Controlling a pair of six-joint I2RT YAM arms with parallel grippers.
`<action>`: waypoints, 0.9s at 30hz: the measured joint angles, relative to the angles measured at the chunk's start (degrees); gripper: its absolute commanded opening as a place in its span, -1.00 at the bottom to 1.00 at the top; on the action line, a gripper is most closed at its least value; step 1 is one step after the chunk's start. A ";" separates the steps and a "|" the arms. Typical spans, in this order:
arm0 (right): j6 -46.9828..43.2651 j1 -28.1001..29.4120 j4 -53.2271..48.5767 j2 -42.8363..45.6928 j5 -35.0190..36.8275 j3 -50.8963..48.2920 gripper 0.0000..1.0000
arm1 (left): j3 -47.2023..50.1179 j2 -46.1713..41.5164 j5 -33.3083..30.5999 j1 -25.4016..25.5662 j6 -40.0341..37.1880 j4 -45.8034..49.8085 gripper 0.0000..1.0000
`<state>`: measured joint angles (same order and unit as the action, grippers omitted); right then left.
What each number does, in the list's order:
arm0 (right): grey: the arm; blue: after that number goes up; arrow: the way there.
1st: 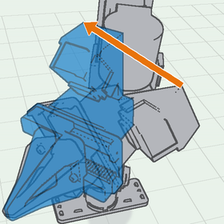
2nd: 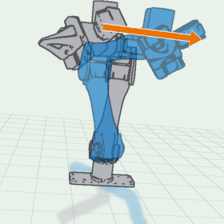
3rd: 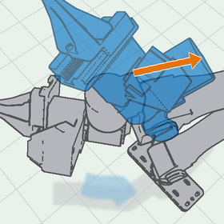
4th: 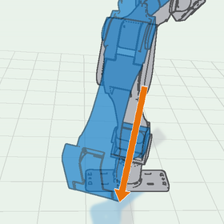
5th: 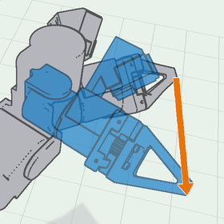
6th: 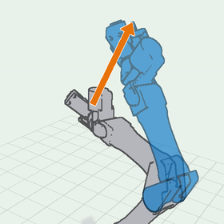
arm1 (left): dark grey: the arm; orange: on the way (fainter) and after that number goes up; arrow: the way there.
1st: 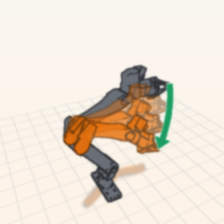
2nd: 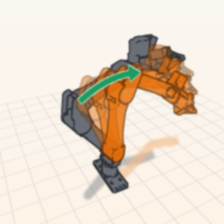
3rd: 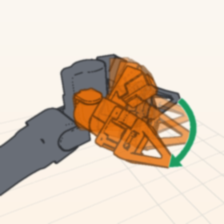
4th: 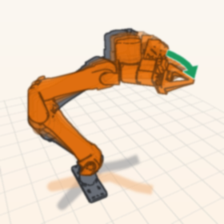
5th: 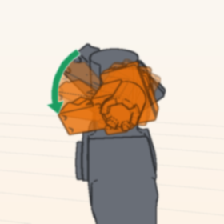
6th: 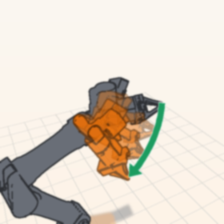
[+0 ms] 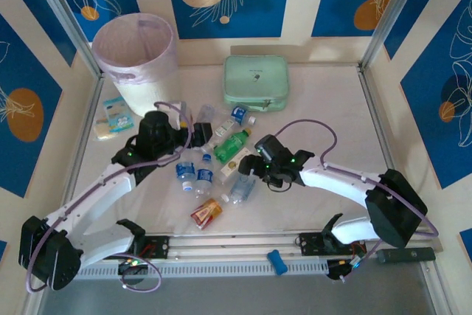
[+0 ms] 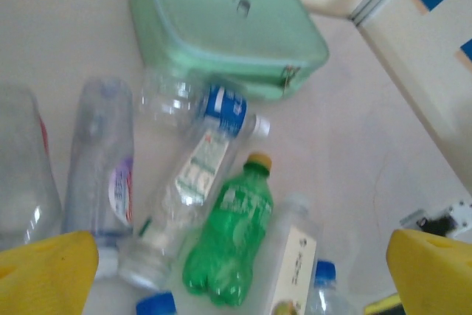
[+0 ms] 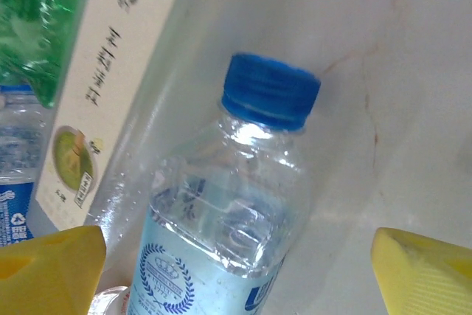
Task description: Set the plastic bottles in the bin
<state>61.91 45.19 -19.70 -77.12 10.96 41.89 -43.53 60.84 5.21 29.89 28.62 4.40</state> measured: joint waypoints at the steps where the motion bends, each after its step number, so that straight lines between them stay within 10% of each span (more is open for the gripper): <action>1: 0.90 0.31 -0.15 -0.28 -0.02 0.00 0.85 | 1.64 -0.35 -0.04 0.44 1.03 -0.20 1.00; 15: 6.75 0.90 3.61 -8.52 -2.23 1.25 0.75 | 6.82 -0.42 -0.11 2.80 5.01 -0.59 1.00; 27: 7.96 0.87 6.47 -8.59 -2.19 1.18 0.23 | 7.52 -0.46 -1.20 3.91 5.60 -0.39 1.00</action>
<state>69.87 46.06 -13.23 -85.71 8.78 43.07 -36.01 60.38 4.01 33.80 34.22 4.01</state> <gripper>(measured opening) 0.641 0.999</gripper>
